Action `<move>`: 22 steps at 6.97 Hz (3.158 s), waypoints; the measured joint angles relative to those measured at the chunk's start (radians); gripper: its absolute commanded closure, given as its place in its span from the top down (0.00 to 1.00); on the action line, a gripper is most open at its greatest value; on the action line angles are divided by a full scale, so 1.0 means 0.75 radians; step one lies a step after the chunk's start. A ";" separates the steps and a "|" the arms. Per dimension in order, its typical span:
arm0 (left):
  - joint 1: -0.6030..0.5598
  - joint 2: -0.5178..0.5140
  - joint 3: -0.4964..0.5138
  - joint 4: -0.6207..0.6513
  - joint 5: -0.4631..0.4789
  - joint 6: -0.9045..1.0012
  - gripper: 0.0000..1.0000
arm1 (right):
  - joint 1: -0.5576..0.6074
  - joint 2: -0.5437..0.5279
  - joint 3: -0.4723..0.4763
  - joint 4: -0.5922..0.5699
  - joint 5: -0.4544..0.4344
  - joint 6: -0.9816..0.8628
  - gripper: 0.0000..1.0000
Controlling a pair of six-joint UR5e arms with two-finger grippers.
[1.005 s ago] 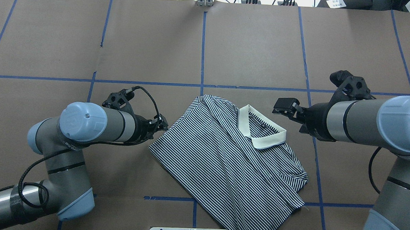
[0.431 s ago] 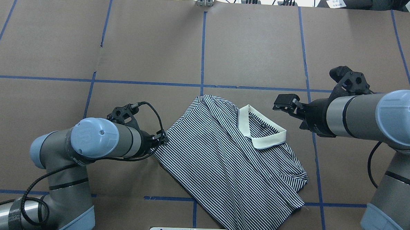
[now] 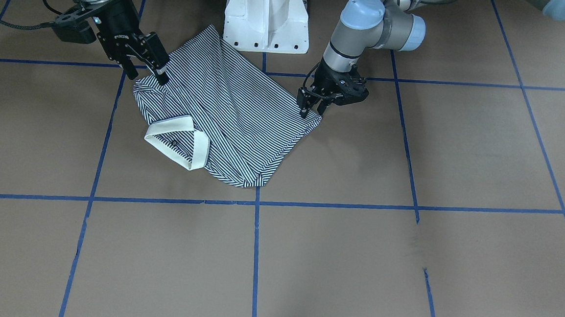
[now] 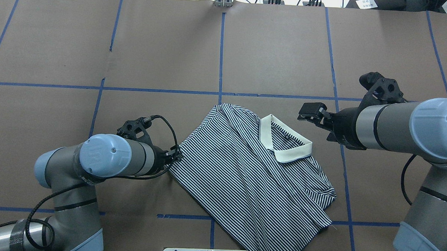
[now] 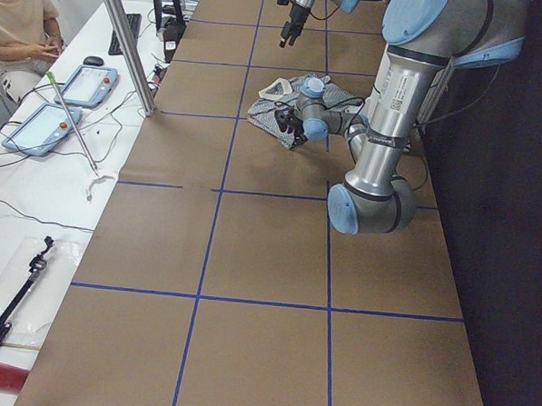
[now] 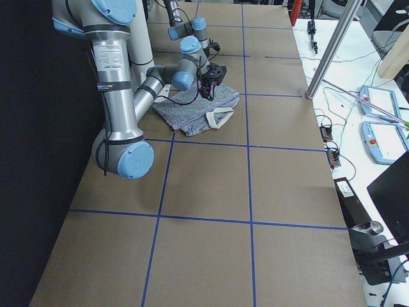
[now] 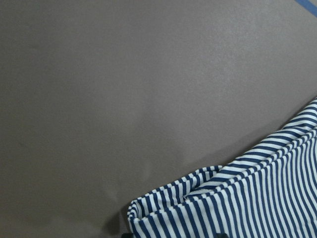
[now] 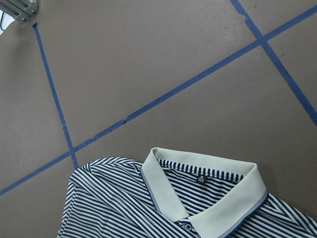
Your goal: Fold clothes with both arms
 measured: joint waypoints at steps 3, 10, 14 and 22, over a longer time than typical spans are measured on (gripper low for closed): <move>0.001 0.001 0.017 0.007 0.029 0.007 0.00 | -0.002 0.001 -0.008 -0.001 0.000 0.001 1.00; -0.479 -0.298 0.444 -0.101 0.033 0.457 0.00 | -0.001 0.044 -0.039 -0.001 -0.008 0.004 1.00; -0.638 -0.644 1.183 -0.567 0.010 0.509 0.48 | -0.001 0.046 -0.046 0.000 -0.017 0.007 1.00; -0.663 -0.191 0.741 -0.743 -0.123 0.506 0.49 | -0.302 0.605 -0.527 -0.013 -0.161 0.062 0.84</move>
